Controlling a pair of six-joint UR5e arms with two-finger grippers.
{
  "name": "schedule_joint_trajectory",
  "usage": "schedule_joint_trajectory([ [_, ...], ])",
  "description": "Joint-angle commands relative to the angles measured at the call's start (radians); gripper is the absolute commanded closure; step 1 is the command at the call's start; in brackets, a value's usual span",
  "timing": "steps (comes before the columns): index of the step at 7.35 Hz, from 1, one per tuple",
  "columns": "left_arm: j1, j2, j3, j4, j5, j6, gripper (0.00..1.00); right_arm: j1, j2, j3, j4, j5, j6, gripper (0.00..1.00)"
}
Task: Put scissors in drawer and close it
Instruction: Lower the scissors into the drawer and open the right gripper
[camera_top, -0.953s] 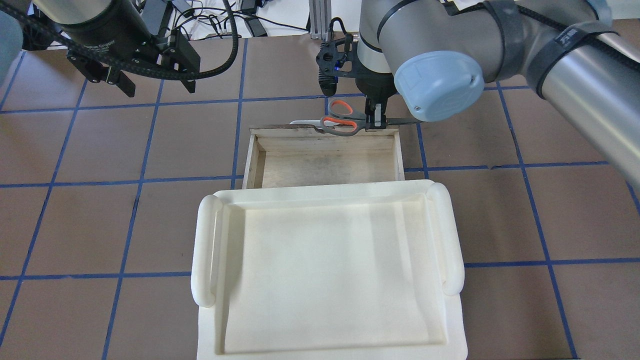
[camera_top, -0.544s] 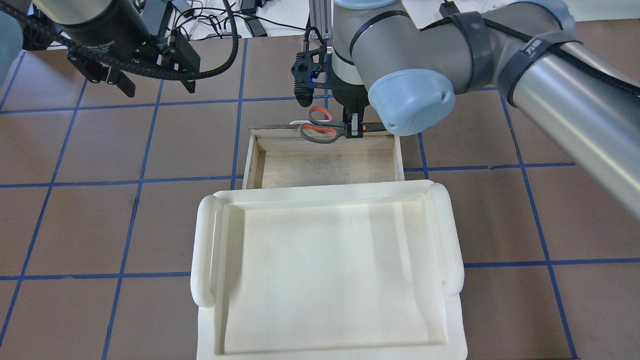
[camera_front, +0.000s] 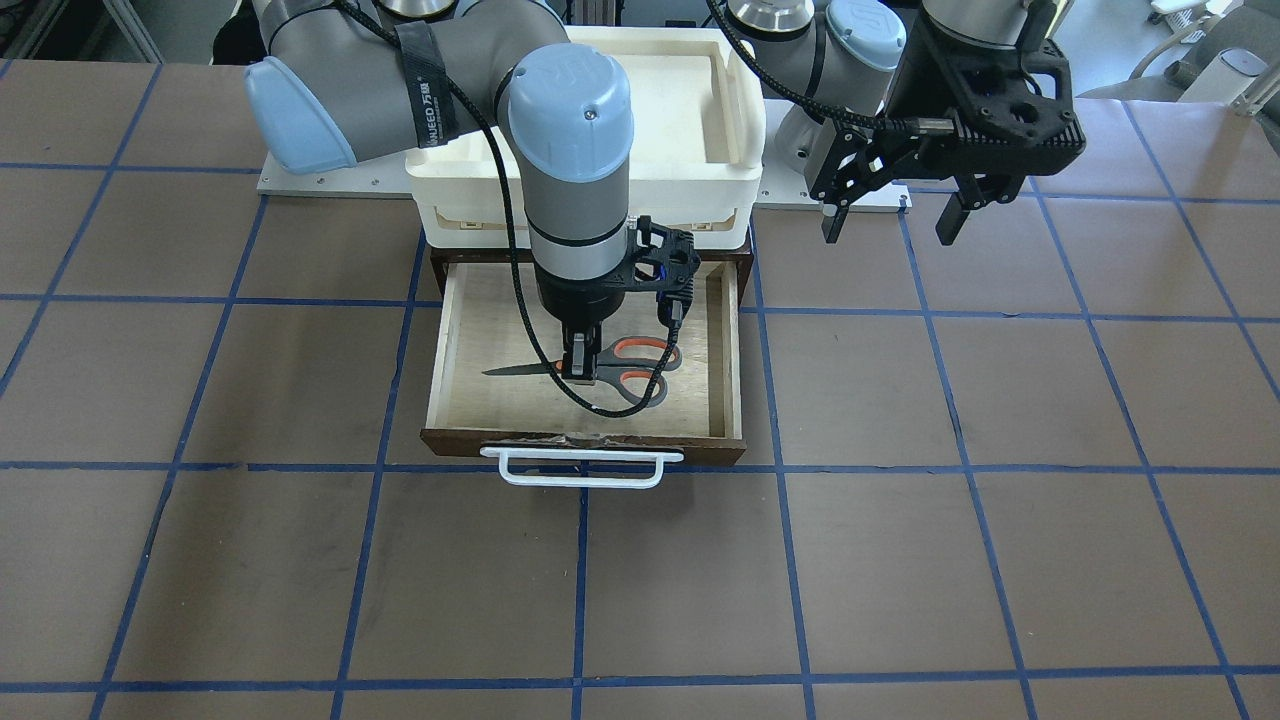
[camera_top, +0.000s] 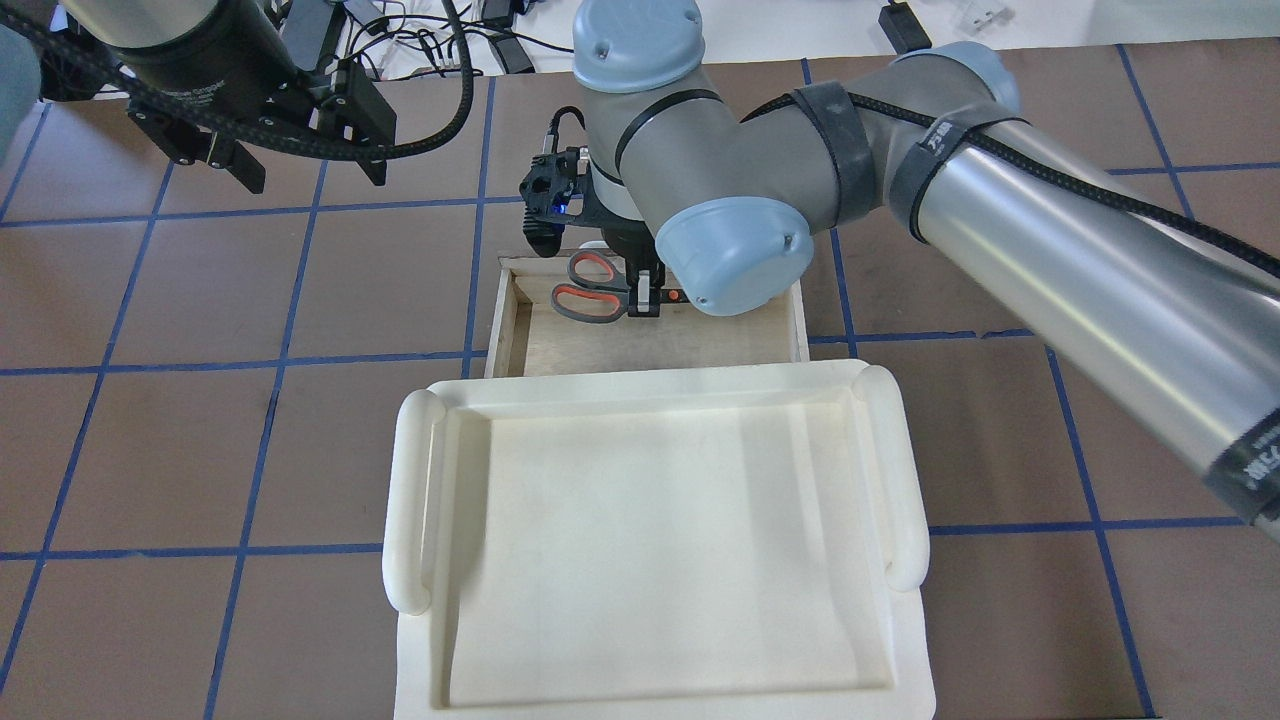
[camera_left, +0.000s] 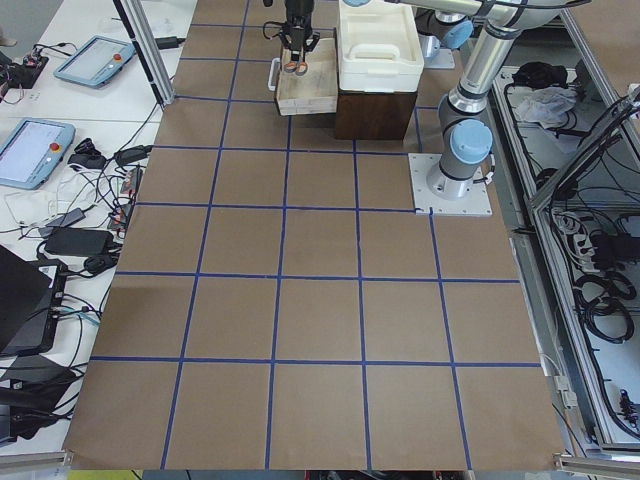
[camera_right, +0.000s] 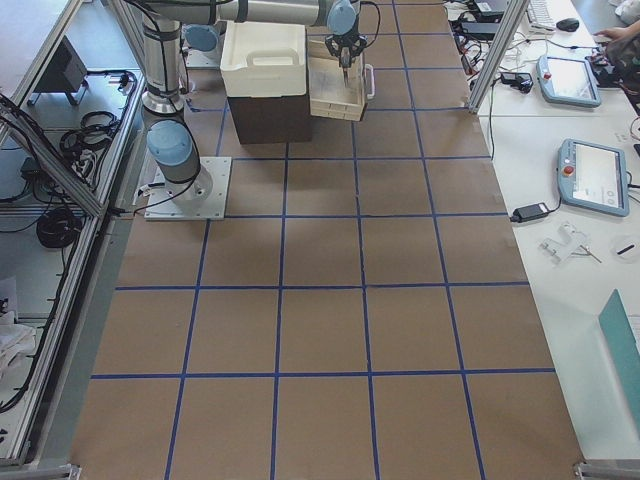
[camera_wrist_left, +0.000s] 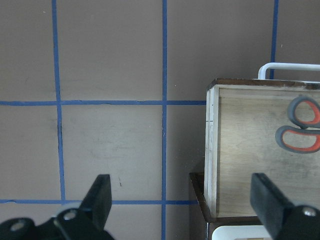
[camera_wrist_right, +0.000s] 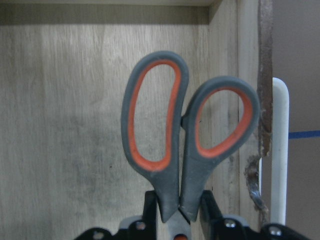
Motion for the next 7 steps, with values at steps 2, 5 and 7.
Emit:
schedule_joint_trajectory([
  [2,0.0,0.0,0.0,0.0,0.0,0.0,0.0,0.0,0.004,0.0,0.007,-0.054,0.042,0.4],
  [5,-0.001,-0.026,0.0,0.008,-0.007,0.003,0.0,0.003,-0.037,-0.002,0.003,-0.068,0.141,0.01],
  [7,-0.004,-0.086,-0.006,0.095,-0.009,0.015,0.0,-0.027,-0.068,0.006,0.017,-0.073,0.624,0.0],
])
